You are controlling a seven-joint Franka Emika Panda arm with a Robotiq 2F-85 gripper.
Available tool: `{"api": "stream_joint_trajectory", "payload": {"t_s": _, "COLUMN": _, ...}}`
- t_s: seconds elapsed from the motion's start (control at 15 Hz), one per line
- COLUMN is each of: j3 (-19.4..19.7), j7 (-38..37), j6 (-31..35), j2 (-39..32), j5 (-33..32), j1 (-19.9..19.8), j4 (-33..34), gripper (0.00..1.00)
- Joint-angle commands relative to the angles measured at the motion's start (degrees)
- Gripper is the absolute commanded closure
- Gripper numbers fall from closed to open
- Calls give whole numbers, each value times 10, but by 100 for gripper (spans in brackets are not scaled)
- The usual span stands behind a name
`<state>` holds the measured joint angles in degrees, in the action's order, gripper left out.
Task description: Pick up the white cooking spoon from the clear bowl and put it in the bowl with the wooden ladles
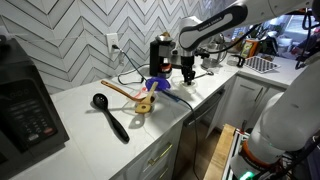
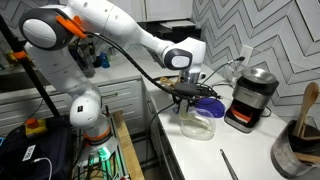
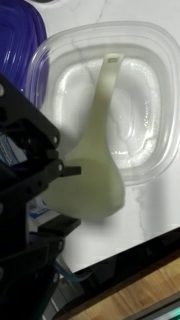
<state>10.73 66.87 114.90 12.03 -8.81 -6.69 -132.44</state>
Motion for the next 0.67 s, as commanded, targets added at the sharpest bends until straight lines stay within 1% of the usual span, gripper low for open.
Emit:
{"api": "stream_joint_trajectory", "payload": {"t_s": 0.0, "j3": 10, "j7": 18, "j6": 43, "j2": 28, "j5": 20, "j1": 1, "j4": -38, "gripper": 87}}
{"api": "stream_joint_trajectory", "payload": {"t_s": 0.13, "j3": 11, "j7": 18, "j6": 51, "j2": 32, "j5": 22, "j1": 2, "j4": -45, "gripper": 100}}
{"api": "stream_joint_trajectory", "payload": {"t_s": 0.4, "j3": 5, "j7": 7, "j6": 58, "j2": 59, "j5": 20, "j1": 5, "j4": -55, "gripper": 99}}
{"api": "stream_joint_trajectory", "payload": {"t_s": 0.6, "j3": -12, "j7": -14, "j6": 53, "j2": 100, "j5": 10, "j1": 16, "j4": -70, "gripper": 99}}
